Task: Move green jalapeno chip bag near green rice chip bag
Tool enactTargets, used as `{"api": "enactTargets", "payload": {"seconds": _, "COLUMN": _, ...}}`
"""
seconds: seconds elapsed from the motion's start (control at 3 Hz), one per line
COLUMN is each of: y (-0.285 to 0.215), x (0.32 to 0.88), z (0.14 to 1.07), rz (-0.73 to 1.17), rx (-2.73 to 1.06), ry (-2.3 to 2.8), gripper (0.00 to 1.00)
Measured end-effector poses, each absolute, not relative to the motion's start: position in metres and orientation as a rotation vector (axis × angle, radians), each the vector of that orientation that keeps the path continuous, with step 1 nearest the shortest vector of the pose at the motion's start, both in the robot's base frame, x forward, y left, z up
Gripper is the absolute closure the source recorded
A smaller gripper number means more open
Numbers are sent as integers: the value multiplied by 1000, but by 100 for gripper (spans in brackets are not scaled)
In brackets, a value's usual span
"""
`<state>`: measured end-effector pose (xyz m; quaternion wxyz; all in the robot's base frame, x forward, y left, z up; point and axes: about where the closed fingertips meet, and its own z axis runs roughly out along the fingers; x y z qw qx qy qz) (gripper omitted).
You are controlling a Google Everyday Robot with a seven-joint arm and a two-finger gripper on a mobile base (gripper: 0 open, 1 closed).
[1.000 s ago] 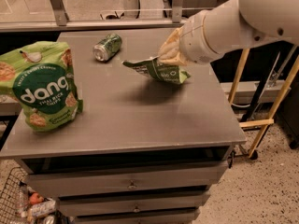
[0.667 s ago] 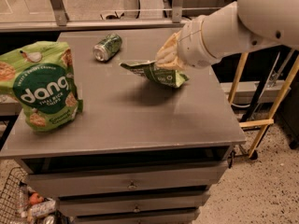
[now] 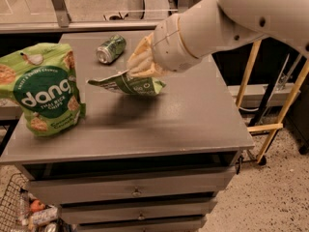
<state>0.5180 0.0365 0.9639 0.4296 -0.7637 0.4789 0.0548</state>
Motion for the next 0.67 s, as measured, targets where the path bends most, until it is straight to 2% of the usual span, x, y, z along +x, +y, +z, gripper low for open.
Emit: {"api": "enactTargets", "payload": {"seconds": 0.67, "y": 99, "x": 482, "z": 947, "rz": 296, "rx": -1995, "ry": 1009, "gripper": 100}}
